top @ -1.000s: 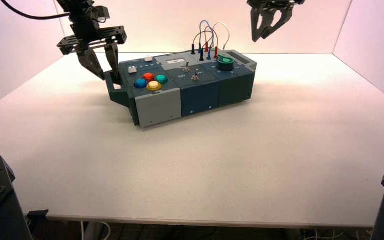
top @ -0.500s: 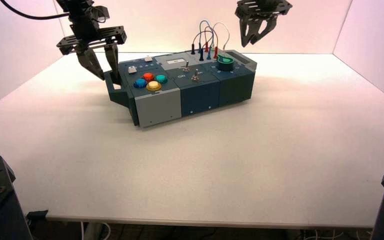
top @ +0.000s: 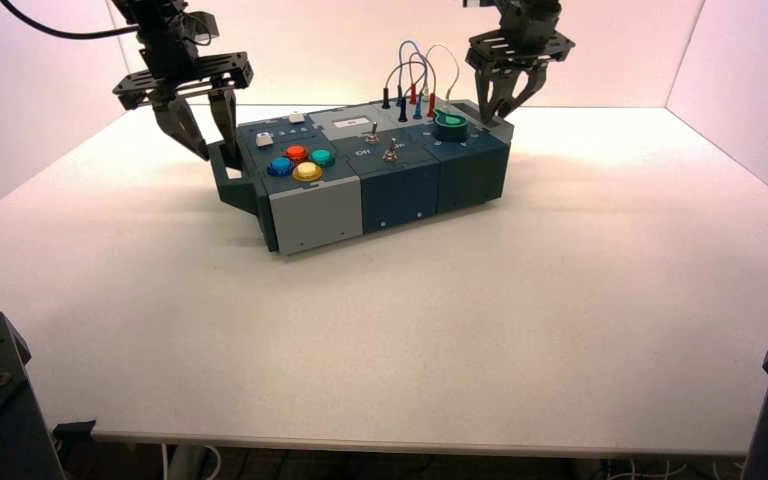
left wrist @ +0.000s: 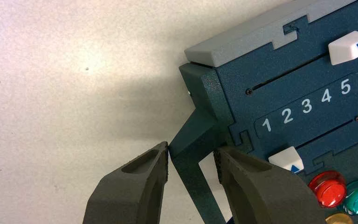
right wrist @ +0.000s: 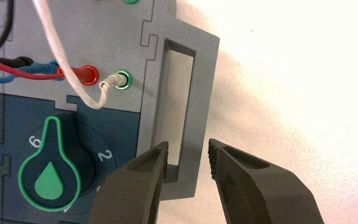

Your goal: Move the box away.

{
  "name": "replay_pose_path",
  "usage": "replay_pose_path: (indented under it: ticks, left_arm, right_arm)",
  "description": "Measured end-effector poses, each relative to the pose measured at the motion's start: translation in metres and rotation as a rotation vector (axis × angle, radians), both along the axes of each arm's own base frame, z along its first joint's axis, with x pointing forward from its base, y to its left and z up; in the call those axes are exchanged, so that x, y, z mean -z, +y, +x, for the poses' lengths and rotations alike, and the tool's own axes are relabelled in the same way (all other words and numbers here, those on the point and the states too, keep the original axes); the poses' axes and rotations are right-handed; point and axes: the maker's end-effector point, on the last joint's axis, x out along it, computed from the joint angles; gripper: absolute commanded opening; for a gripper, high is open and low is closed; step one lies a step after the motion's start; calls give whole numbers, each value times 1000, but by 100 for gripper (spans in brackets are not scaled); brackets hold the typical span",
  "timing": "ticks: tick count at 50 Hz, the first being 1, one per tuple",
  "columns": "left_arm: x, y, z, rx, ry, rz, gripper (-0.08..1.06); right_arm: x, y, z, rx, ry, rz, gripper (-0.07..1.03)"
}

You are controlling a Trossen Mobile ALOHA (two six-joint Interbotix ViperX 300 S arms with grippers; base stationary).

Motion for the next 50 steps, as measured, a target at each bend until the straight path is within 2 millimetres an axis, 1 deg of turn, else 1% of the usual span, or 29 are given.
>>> replay_pose_path:
  ticks: [6,15,25,28,34,39,50]
  left_arm:
    - [1,-1,-1,2,3,0,51]
    - [3,-1,0,2,6,0,51]
    - [3,-3,2,9,3,1,51]
    - [3,-4,3,15,2,1,51]
    - [3,-4,8,22,1,0,51]
    - [2,-6,17,30,-5,-2,51]
    - [3,-14,37,59,-27,-3,51]
  right_arm:
    - [4,0,-2,2,8,-2,47]
    - [16,-2,-10,8,8,-2,47]
    - [18,-5,-16,21,11,0,47]
    - [18,-6,-22,23,17,0,47]
    - [17,-9,-30,27,26,-2,47]
    - [16,-12,-37,33,36,-4,47]
    - [11,-26,-39,62,31,-4,47]
